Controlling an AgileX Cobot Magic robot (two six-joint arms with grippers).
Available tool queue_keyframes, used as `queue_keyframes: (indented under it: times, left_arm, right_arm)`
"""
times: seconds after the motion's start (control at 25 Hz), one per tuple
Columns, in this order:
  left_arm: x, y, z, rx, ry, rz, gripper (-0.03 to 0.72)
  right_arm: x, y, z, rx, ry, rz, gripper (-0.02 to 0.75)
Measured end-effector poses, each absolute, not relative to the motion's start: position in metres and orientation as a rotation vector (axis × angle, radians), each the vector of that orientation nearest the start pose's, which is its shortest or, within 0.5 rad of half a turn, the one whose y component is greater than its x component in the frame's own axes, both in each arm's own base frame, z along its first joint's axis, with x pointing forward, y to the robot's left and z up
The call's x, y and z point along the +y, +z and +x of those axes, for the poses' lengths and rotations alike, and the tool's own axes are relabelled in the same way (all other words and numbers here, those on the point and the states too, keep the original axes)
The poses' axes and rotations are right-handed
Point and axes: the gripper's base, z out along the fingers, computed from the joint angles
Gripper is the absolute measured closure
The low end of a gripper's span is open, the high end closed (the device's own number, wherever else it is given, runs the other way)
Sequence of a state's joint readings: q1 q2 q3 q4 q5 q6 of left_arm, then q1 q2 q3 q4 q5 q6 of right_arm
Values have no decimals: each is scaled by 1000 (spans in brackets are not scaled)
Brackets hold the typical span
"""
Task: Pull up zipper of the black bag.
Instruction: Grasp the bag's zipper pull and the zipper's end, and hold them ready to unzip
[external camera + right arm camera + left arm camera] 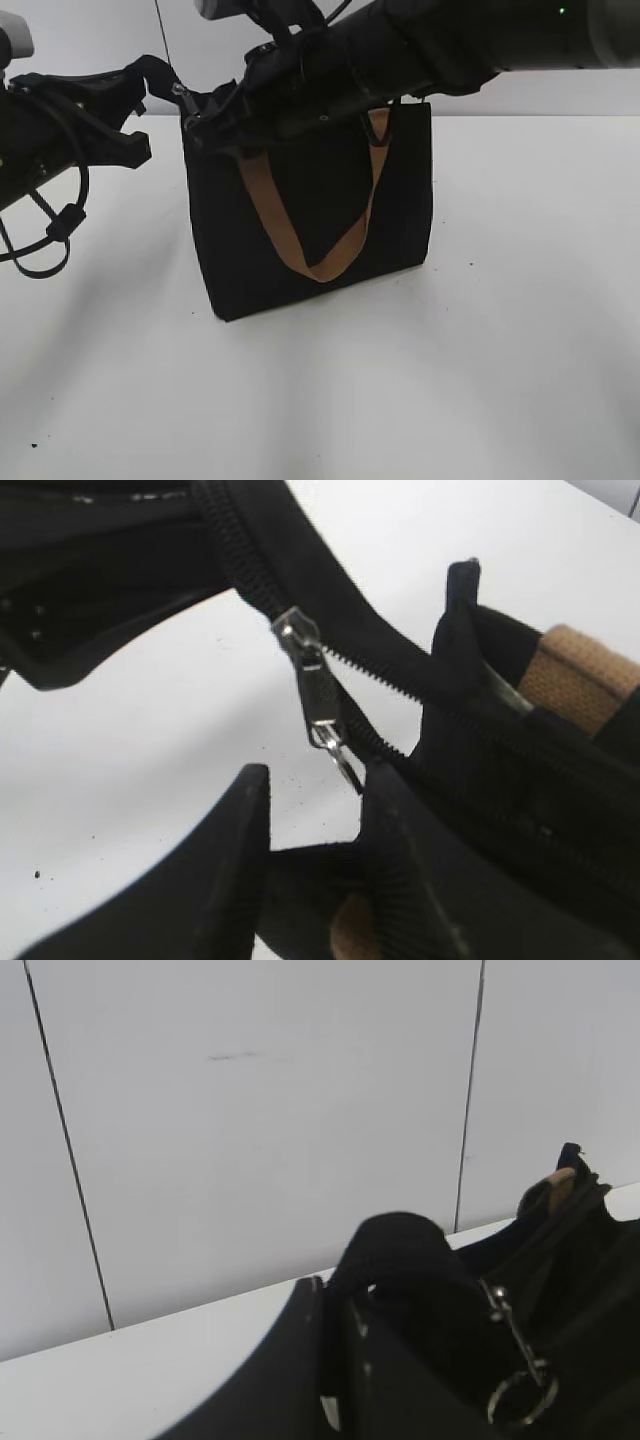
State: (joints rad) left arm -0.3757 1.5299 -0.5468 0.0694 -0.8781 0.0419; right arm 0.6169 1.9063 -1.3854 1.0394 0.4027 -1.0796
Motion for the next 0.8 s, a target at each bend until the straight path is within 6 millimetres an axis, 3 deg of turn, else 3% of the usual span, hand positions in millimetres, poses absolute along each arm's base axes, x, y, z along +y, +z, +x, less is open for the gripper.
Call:
queue_keyframes:
  times: [0.52,0.64,0.8]
  left_arm:
    - [-113,223,269,1540,-270,424,673]
    - [-113,223,269,1540,-270,424,673]
    - [-113,223,269,1539,-270,427,673]
  right_arm:
    - [277,235,341,2051,656,-931,504]
    - [277,235,341,2049,650,-926,554]
    - [277,235,342,2049,645,-925,697]
